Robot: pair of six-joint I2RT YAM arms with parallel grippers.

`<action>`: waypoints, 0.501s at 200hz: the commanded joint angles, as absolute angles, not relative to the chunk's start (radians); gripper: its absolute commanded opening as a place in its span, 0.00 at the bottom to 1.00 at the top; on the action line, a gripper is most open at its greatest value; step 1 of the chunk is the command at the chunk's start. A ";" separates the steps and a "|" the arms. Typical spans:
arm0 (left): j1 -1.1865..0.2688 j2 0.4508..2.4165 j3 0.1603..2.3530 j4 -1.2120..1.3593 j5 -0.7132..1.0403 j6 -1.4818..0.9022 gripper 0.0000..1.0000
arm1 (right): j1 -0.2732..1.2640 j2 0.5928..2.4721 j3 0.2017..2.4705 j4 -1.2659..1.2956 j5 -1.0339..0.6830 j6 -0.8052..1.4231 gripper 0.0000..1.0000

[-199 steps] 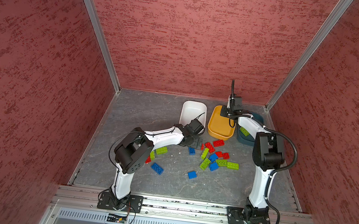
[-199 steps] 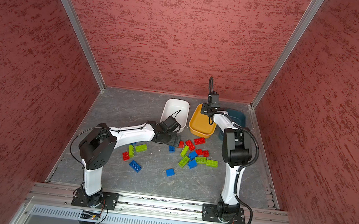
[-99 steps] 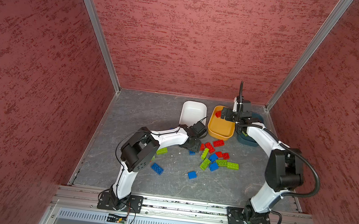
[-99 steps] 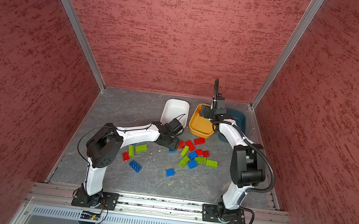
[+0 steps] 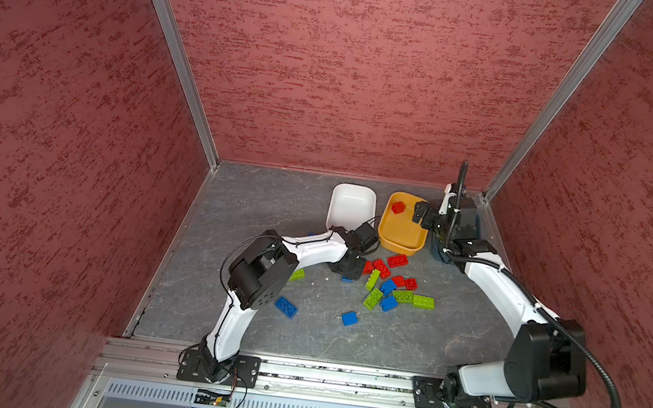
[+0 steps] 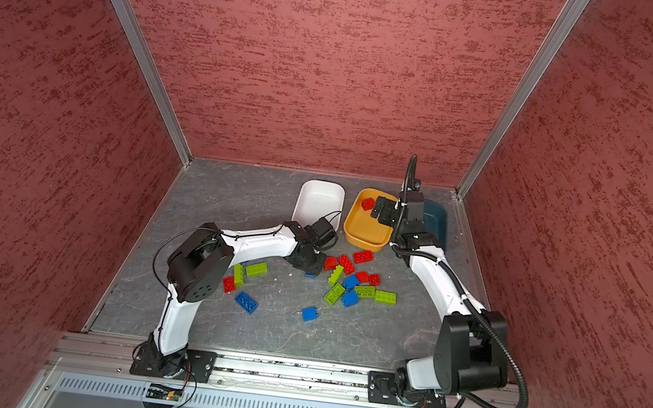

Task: Sort the legos into containers by color
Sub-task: 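Carry blue brick with left gripper into white bin while right gripper withdraws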

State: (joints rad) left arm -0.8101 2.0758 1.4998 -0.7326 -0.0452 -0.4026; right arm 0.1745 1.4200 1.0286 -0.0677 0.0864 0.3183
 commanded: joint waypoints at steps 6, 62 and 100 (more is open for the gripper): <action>-0.808 2.061 1.492 -0.714 -0.028 -0.393 0.35 | 0.169 1.373 0.977 0.044 0.137 0.403 0.99; -0.787 1.965 1.465 -0.707 -0.065 -0.348 0.22 | 0.168 1.342 0.945 0.119 0.110 0.419 0.99; -0.750 1.847 1.458 -0.649 -0.100 -0.301 0.20 | 0.168 1.332 0.945 0.120 0.108 0.420 0.99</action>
